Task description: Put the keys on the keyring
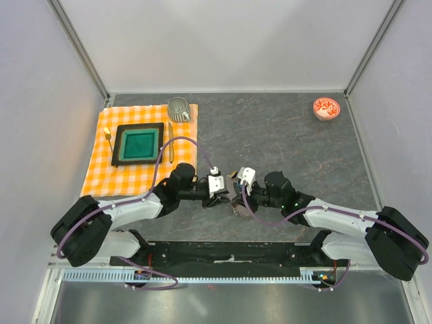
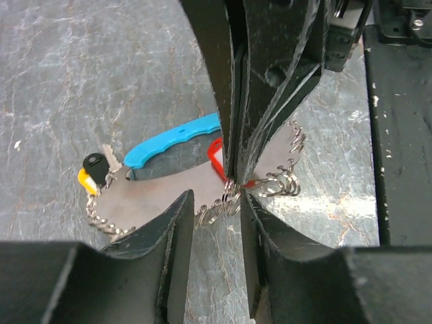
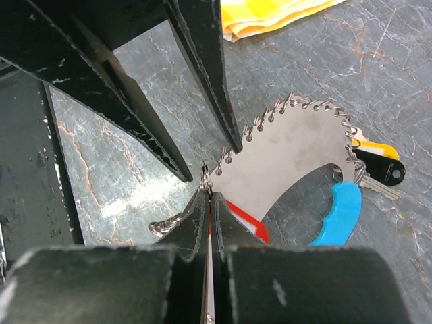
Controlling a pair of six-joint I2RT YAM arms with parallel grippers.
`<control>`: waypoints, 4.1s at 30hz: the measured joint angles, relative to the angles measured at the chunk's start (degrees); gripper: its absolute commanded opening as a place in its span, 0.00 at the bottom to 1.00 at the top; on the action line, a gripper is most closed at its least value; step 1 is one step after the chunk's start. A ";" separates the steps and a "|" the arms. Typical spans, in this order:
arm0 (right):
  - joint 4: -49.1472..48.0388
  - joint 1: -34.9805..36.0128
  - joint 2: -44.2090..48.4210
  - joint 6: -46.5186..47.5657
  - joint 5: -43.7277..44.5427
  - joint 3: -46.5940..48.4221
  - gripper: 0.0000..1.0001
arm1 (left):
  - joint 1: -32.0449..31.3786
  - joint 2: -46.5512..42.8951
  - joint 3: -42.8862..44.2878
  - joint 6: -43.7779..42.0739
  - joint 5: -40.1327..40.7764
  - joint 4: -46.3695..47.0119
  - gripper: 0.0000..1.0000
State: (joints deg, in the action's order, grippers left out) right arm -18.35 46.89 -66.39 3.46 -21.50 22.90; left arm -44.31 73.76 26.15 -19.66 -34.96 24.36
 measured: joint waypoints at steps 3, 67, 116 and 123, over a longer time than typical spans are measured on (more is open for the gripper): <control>0.44 0.68 -0.17 0.50 0.61 0.11 0.00 | 0.00 1.14 2.27 -1.51 -1.73 -2.47 0.39; 1.77 1.36 -1.18 0.61 2.49 0.50 0.00 | 0.48 9.07 11.65 -5.60 -8.48 -16.70 0.16; 6.19 1.70 12.63 -8.46 16.96 0.50 0.47 | 0.20 0.11 -3.82 4.04 -2.58 9.07 0.02; 6.99 1.70 10.43 -9.90 16.83 0.48 0.48 | 0.17 0.11 -6.14 9.64 -2.40 20.17 0.02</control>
State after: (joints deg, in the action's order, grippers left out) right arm -11.35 48.60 -55.96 -6.44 -4.67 23.38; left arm -44.14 73.87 20.01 -10.02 -37.36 44.53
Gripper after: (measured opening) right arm 0.474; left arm 0.025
